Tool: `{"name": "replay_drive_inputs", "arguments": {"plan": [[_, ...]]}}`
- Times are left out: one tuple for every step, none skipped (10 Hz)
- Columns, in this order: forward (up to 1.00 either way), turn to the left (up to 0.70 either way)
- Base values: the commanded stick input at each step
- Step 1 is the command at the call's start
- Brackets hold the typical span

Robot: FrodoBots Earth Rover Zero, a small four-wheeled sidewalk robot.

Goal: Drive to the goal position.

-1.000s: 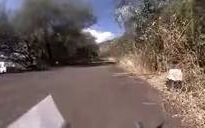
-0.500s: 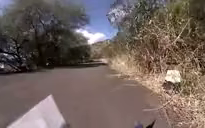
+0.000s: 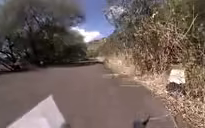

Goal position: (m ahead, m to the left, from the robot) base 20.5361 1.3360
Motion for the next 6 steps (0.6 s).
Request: {"name": "replay_drive_inputs", "arguments": {"plan": [[0.5, 0.0], [0.5, 0.0], [0.5, 0.0], [0.5, 0.0], [0.5, 0.0], [0.5, 0.0]]}}
